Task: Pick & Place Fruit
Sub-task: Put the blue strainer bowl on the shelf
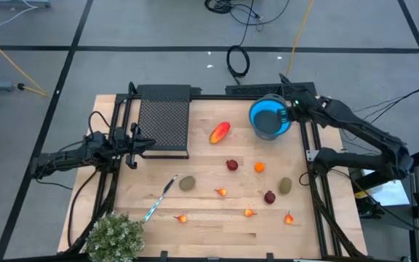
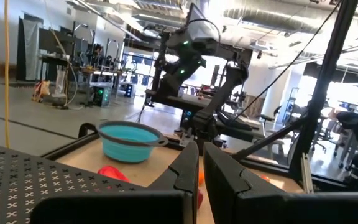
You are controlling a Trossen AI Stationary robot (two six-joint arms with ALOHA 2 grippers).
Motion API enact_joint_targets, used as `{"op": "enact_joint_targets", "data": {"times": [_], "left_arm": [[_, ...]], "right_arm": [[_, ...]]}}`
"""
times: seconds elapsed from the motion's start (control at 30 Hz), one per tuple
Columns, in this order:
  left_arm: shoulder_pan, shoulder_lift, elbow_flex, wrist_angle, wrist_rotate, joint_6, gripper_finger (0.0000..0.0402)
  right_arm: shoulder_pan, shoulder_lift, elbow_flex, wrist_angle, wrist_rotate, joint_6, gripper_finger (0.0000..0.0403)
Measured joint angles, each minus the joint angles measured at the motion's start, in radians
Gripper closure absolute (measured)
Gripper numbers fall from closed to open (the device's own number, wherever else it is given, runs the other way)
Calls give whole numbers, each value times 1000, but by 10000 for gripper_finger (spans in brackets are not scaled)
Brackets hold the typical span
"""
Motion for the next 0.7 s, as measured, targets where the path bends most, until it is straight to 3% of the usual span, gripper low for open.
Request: {"op": "enact_joint_targets", "data": {"times": [0.17,0.3,0.7], "left_arm": [[0,0,0,0,0,0,378],[0,0,0,0,-5,-1,378],[0,0,0,0,-7,3,378]], "right_arm": [[-101,62,0,-14,-16,-74,327],[-176,96,0,7,-108,-169,311],[-278,189,0,63,-139,-315,177]]}}
